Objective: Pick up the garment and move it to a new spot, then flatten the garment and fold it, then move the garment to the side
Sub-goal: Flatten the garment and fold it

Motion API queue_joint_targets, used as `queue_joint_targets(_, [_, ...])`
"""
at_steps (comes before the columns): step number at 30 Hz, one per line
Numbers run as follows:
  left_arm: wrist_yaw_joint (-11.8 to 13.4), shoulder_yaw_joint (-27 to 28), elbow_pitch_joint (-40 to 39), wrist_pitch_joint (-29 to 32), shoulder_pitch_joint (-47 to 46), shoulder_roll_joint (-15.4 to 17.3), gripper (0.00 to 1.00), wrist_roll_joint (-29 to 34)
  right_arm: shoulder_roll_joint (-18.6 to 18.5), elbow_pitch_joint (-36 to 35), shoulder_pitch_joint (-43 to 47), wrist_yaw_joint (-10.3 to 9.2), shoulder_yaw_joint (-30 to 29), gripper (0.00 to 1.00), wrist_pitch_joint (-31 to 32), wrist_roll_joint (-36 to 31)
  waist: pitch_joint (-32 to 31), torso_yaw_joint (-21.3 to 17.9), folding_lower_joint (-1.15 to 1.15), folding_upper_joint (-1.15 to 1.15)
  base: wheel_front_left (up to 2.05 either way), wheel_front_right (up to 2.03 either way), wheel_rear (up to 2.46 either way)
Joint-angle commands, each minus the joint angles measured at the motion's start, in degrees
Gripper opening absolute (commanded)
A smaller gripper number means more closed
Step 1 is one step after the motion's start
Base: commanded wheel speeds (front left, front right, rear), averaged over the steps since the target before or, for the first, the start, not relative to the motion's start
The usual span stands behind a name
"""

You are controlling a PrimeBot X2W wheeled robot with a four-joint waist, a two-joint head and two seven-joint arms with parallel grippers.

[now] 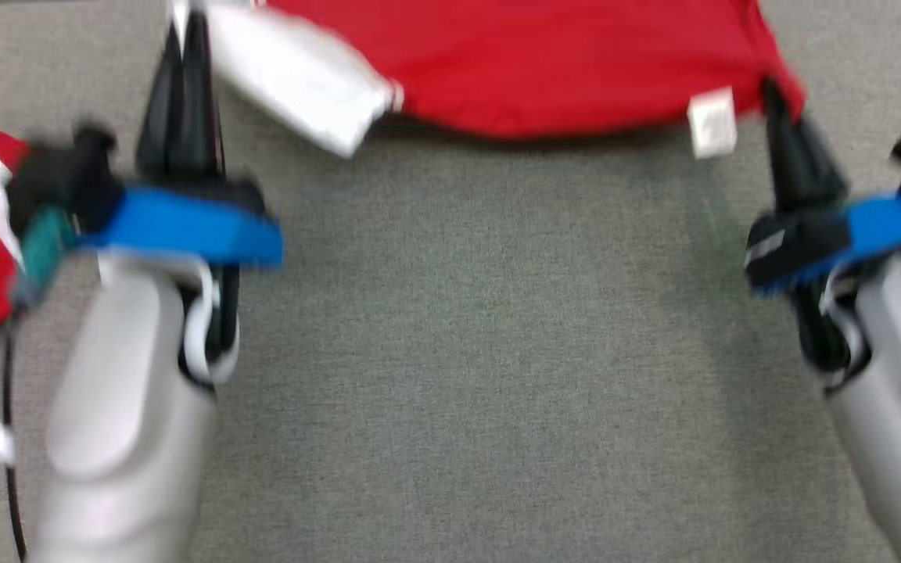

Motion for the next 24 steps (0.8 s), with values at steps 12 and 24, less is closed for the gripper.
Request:
queue_joint_targets(12, [4.17, 2.68, -12.22, -0.27, 33.80, -3.11, 0.00, -3.17, -0.53, -6.63, 27.39, 0.04, -2.16, 0.00, -0.01, -2.05, -9.51, 0.71, 0.01, 0.00, 0.00, 0.00, 0.00])
queue_joint_targets(24, [5.93, -0.43, -18.86, 1.09, 49.03, -2.87, 0.00, -2.02, 1.70, -17.38, 46.12, 0.04, -9.06, 0.00, 5.49, -6.76, -15.00, 2.13, 0.01, 0.00, 0.00, 0.00, 0.00])
